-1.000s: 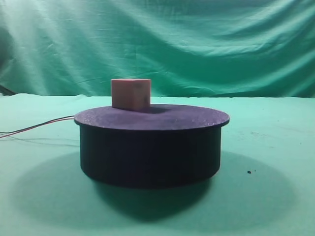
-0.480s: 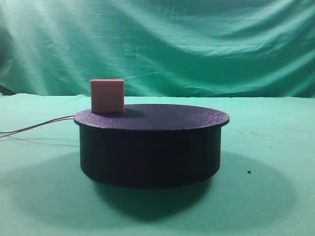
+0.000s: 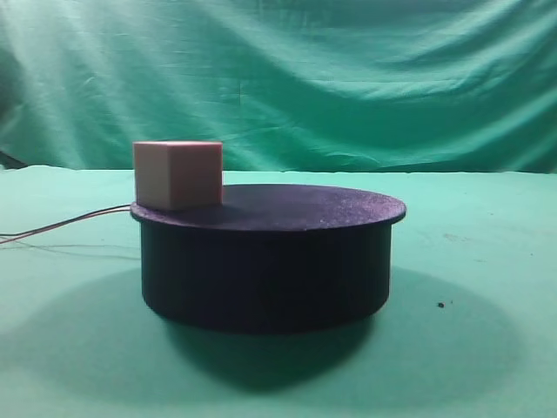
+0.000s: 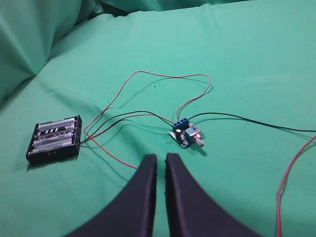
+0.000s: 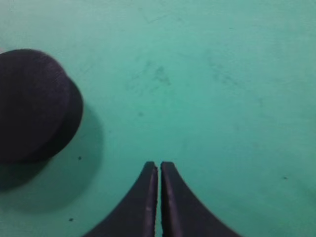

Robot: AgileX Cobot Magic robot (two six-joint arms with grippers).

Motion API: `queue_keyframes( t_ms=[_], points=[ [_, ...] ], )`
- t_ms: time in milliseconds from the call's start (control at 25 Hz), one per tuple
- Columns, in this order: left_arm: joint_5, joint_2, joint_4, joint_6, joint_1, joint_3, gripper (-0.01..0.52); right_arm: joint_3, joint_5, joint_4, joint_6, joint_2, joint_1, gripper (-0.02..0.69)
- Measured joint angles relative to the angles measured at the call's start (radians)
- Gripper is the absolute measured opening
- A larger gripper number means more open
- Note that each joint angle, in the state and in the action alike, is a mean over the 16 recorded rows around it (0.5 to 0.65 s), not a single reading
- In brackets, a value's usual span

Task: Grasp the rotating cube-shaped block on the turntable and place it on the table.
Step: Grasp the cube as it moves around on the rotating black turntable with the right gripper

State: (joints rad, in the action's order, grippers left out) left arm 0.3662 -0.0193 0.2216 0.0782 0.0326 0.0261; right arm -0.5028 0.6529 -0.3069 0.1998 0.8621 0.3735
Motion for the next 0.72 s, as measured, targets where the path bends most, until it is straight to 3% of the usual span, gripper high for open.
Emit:
queue_keyframes(
  t_ms=[280, 400, 520, 720],
  points=[
    [0.0, 0.0, 0.0, 0.0, 0.0, 0.0, 0.0, -0.12, 0.002, -0.047, 0.015, 0.232, 0.188, 0.006],
    [0.0, 0.0, 0.0, 0.0, 0.0, 0.0, 0.0, -0.173, 0.001, -0.048, 0.0, 0.307, 0.246, 0.041],
    [0.0, 0.0, 0.0, 0.0, 0.0, 0.0, 0.0, -0.22, 0.006, -0.049, -0.011, 0.364, 0.278, 0.123],
    [0.0, 0.0, 0.0, 0.0, 0.0, 0.0, 0.0, -0.275, 0.023, -0.051, -0.015, 0.427, 0.296, 0.321]
  ],
)
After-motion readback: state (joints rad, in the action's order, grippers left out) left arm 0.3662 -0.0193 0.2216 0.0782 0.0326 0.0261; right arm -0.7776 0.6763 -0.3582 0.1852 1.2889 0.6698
